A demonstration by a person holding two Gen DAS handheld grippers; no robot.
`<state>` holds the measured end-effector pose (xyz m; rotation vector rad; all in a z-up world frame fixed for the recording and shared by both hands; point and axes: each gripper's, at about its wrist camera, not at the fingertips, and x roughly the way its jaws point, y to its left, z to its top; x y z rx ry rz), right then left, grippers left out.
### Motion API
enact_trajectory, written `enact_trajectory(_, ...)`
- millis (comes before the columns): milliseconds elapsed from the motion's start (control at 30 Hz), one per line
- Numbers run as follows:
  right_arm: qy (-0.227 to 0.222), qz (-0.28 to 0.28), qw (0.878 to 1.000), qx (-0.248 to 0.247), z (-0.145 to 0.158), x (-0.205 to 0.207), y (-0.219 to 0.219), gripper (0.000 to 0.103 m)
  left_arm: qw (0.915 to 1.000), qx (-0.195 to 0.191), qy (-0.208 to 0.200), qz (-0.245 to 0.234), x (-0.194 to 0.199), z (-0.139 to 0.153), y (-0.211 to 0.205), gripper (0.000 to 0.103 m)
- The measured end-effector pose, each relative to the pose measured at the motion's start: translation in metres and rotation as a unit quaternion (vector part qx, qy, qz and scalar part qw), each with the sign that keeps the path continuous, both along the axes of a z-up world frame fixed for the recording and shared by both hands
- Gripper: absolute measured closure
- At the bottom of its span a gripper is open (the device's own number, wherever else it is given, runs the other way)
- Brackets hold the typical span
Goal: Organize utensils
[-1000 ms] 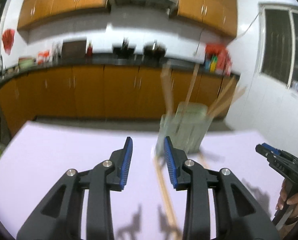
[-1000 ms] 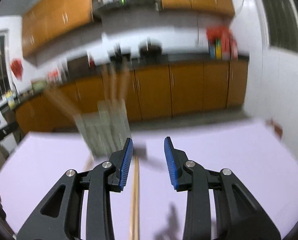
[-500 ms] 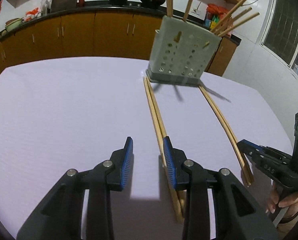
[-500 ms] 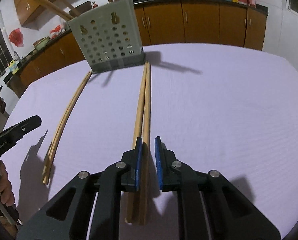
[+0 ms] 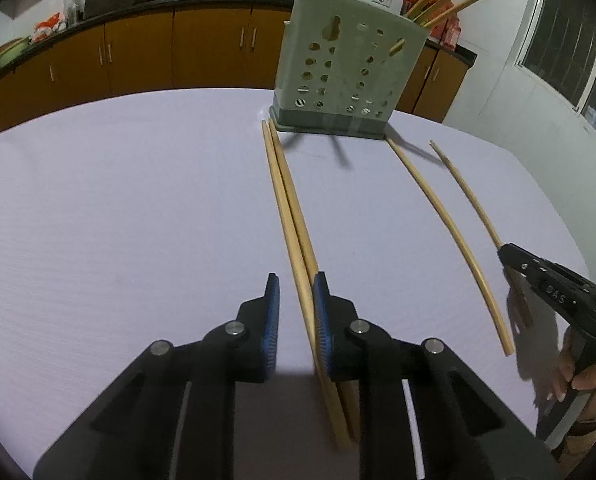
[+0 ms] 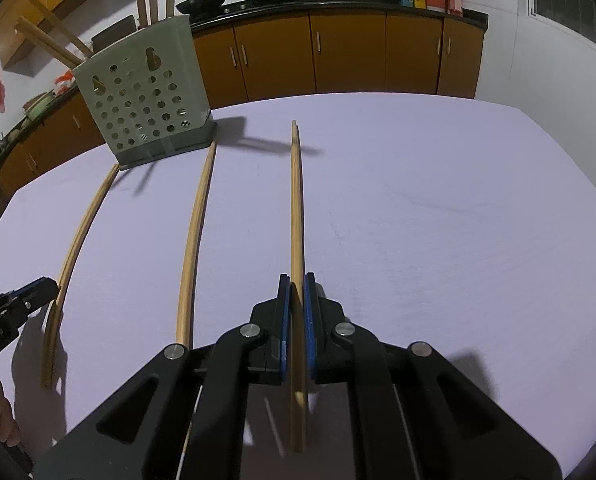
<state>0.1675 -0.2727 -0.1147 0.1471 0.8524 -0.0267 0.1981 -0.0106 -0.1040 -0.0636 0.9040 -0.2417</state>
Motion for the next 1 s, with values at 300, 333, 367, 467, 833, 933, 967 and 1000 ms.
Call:
enact_trajectory(300,0.001,0.007,1.0,0.001,0.001,-0.004,0.005,0.095,0.9993,0.037,-0.002,0.002,0.007,-0.001,-0.013,0.085)
enact_trajectory(333,0.001,0.01,1.0,0.004,0.002,-0.005,0.004,0.095,0.999,0.044,-0.003,0.006,0.009,-0.001,-0.015,0.085)
enact_trajectory(367,0.002,0.013,1.0,0.005,0.002,-0.005,0.006,0.095,0.9988,0.048,-0.004,0.01,0.01,-0.002,-0.016,0.086)
enact_trajectory(467,0.001,0.018,1.0,0.004,0.002,-0.004,0.01,0.095,0.9981,0.055,-0.006,0.025,0.011,-0.001,-0.012,0.095)
enact_trajectory(833,-0.001,0.0,1.0,0.004,0.001,0.0,-0.005,0.095,0.995,0.056,-0.004,0.082,0.014,0.001,0.062,0.094)
enact_trajectory(933,-0.001,0.012,1.0,0.008,0.001,0.0,-0.004,0.095,0.9948,0.066,-0.012,0.077,0.01,0.001,0.067,0.093)
enact_trajectory(967,-0.001,0.014,1.0,0.006,0.001,0.0,-0.003,0.095,0.9948,0.064,-0.011,0.078,0.01,0.001,0.068,0.093)
enact_trajectory(1000,0.0,0.017,1.0,0.005,0.001,0.0,-0.002,0.095,0.9948,0.063,-0.011,0.079,0.01,0.001,0.069,0.093)
